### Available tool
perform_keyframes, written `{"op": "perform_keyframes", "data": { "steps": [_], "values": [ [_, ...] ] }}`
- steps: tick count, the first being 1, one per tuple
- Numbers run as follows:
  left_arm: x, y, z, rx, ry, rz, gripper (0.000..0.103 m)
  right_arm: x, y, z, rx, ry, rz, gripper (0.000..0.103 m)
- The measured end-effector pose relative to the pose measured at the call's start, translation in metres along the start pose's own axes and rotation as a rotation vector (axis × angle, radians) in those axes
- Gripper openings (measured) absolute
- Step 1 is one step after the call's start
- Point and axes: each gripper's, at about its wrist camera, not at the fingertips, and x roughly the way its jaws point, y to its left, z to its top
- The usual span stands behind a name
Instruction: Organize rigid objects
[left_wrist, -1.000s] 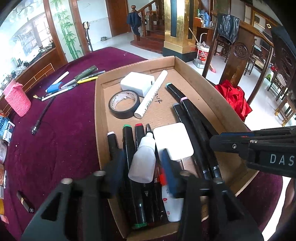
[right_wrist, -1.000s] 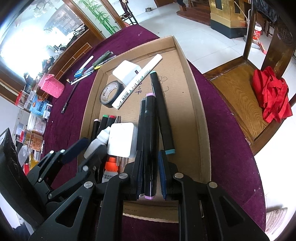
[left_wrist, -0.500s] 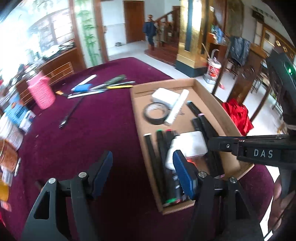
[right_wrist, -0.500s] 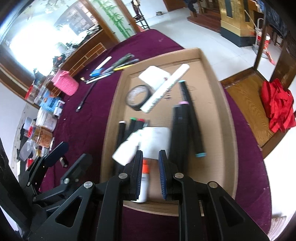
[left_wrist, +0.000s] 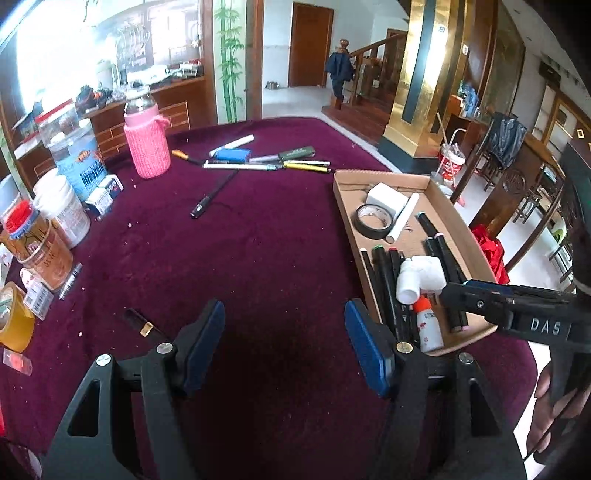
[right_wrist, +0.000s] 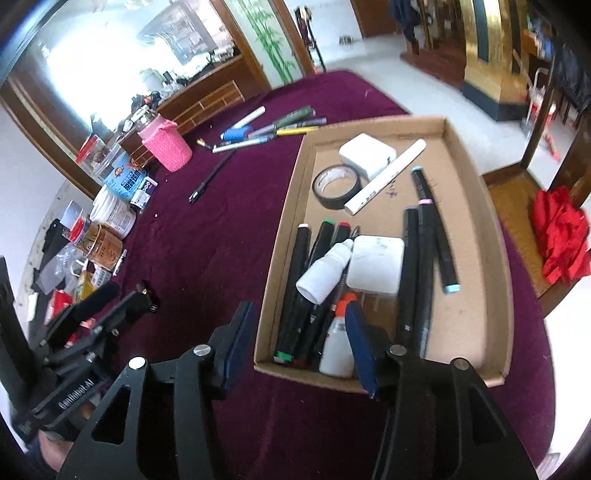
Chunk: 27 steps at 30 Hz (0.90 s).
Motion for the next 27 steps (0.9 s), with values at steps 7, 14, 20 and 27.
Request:
{"op": "perform_keyframes", "data": {
  "steps": [7, 14, 20, 27],
  "values": [
    [-0.041, -0.015, -0.016, 0.151, -0.041, -0.029, 0.076, -0.033, 0.012, -0.054, -0.064, -0.122, -0.098, 0.069],
    [-0.085, -0.043, -0.021, 0.334, -0.076, 0.022, 0.083, -0.040, 0.013, -0.086, -0.051, -0.122, -0.099, 0.069],
    [-0.126, -0.058, -0.025, 0.430, -0.229, 0.039, 0.084, -0.064, 0.007, -0.102, 0.014, -0.227, -0.130, 0.069],
    [-0.122, -0.074, -0.028, 0.499, -0.222, 0.019, 0.084, -0.080, 0.000, -0.114, 0.060, -0.262, -0.165, 0.069]
  ]
}}
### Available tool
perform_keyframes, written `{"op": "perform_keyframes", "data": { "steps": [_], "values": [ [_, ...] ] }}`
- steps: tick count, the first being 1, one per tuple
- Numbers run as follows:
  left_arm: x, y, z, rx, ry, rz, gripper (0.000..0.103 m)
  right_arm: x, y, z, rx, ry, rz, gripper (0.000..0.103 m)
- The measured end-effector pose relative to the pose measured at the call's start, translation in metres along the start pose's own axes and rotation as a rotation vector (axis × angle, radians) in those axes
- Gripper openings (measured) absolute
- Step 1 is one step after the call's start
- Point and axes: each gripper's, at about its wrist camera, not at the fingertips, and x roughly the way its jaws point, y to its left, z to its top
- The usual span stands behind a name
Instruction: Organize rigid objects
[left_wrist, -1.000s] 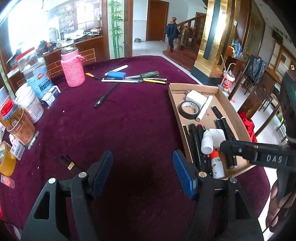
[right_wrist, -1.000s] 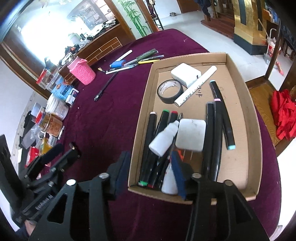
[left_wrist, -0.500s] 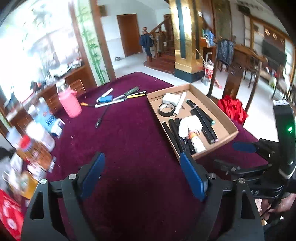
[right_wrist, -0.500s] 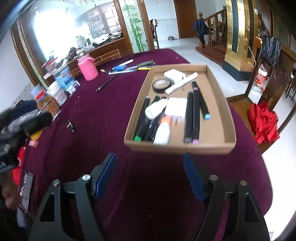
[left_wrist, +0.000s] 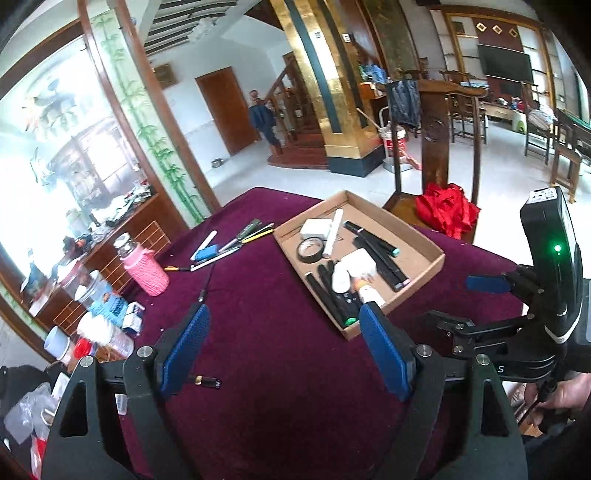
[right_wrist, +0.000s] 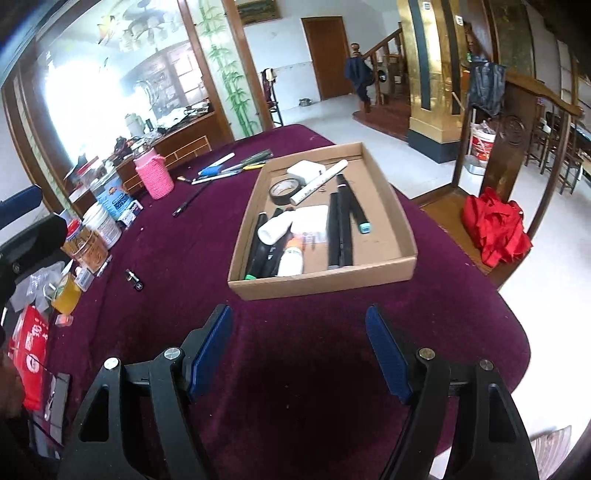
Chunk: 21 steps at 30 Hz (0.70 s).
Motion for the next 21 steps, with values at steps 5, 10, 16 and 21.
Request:
{"op": "perform_keyframes", "data": {
  "steps": [5, 10, 16, 21],
  "values": [
    [0.002, -0.001, 0.000, -0.017, 0.009, 0.013, 0.084, -0.005, -0.006, 0.001, 0.018, 0.000, -0.007, 0.069],
    [0.004, 0.003, -0.001, -0.035, 0.019, 0.023, 0.084, -0.003, -0.002, 0.004, -0.007, 0.006, -0.010, 0.069],
    [0.007, 0.007, -0.001, -0.059, 0.027, 0.011, 0.084, 0.000, -0.001, 0.005, -0.020, 0.020, -0.011, 0.069],
    [0.008, 0.012, -0.003, -0.083, 0.030, 0.004, 0.084, 0.003, 0.000, 0.007, -0.027, 0.030, -0.011, 0.069]
  ]
}}
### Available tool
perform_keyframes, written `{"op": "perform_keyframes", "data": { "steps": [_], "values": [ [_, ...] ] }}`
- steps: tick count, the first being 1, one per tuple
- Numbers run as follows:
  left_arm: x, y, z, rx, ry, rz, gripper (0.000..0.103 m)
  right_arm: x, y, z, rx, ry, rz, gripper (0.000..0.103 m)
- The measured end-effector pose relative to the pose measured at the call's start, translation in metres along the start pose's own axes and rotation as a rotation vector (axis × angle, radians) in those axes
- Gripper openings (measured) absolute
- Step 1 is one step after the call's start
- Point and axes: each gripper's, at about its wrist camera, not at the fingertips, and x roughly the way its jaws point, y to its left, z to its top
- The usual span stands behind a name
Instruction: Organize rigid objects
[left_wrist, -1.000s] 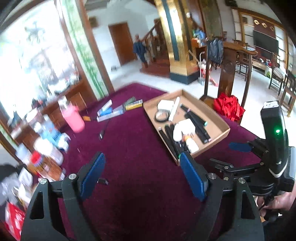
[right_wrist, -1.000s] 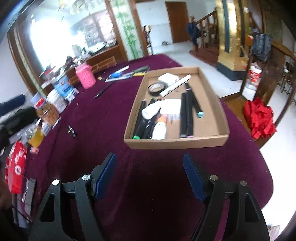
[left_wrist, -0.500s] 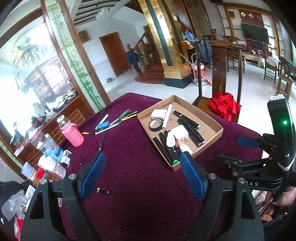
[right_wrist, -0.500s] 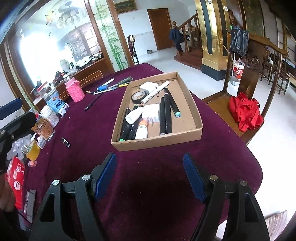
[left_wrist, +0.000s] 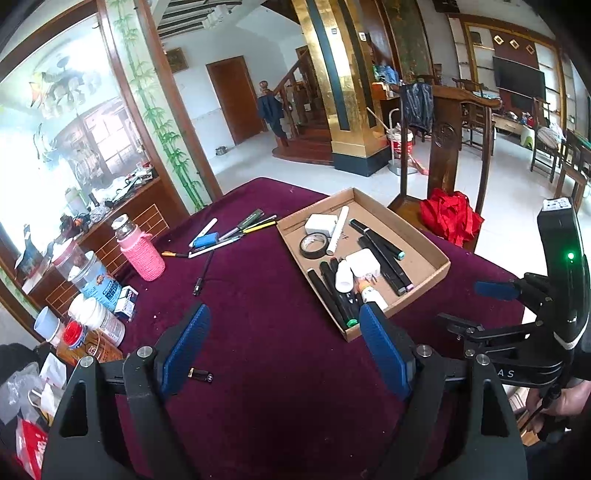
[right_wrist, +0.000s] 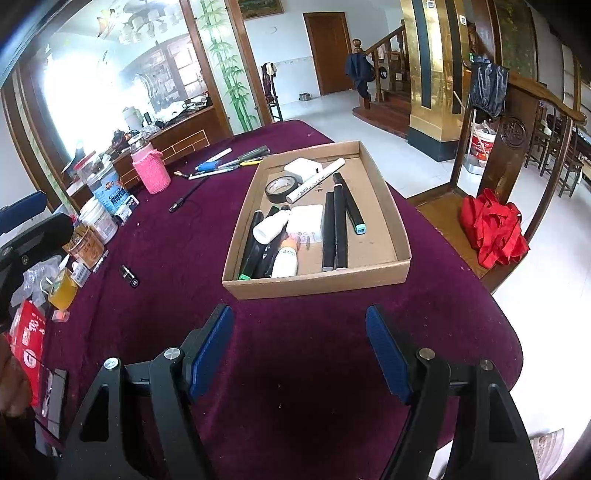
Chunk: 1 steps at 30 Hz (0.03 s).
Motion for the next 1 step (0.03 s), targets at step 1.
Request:
{"op": "perform_keyframes", "data": {
  "steps": [1],
  "values": [
    [0.0013, 0.0017, -0.0010, -0.005, 0.005, 0.012, 0.084, 0.0011, 0.0016, 0.0004, -0.003, 0.002, 0.002, 0.069]
  ]
}}
